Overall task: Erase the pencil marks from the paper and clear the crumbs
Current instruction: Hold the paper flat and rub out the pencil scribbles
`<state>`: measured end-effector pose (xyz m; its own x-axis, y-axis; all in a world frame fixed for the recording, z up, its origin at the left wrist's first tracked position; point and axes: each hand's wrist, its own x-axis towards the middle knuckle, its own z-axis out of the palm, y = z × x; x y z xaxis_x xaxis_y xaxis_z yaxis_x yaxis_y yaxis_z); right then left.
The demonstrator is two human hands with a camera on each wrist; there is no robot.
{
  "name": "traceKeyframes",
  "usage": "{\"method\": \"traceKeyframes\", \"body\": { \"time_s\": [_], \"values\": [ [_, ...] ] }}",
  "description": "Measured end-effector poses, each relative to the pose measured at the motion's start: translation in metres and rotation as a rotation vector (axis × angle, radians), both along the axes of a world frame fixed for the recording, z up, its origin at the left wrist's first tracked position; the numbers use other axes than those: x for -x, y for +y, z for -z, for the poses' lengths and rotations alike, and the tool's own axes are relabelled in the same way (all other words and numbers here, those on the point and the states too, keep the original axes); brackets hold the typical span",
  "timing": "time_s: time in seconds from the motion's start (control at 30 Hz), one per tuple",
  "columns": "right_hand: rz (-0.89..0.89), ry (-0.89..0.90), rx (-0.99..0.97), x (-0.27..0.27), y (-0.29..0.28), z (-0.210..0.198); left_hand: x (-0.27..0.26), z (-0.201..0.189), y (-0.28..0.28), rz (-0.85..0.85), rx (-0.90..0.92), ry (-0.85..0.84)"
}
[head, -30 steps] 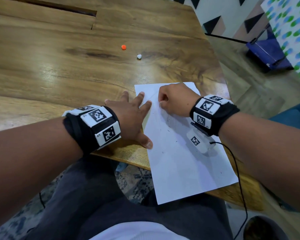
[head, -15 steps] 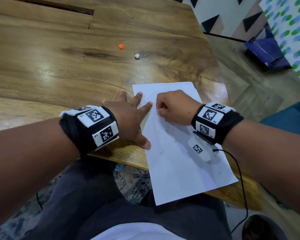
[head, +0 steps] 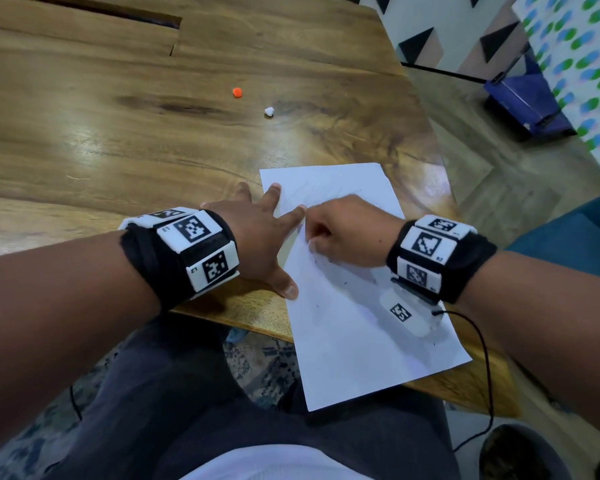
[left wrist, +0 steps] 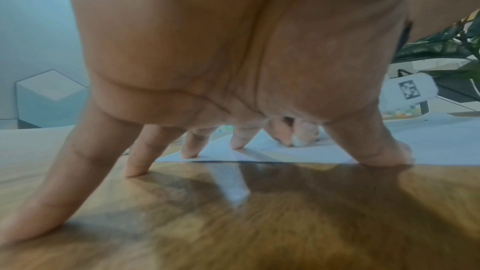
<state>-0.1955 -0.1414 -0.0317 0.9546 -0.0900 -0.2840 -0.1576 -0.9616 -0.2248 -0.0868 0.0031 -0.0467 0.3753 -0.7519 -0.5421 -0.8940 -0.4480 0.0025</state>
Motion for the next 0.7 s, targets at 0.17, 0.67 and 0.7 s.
{"method": "traceKeyframes", "body": {
  "time_s": [0.17,0.67,0.7],
  "values": [
    [0.250,-0.081,0.063,-0.026,-0.028,0.002,0.002,-0.001,-0.001,0.000,-0.024,-0.019],
    [0.083,-0.038,0.051,-0.003,-0.012,0.002,-0.004,0.003,-0.005,0.173,0.044,-0.064],
    [0.130,-0.054,0.074,-0.010,-0.019,0.002,-0.004,0.002,-0.005,0.174,0.040,-0.063]
  ]
}}
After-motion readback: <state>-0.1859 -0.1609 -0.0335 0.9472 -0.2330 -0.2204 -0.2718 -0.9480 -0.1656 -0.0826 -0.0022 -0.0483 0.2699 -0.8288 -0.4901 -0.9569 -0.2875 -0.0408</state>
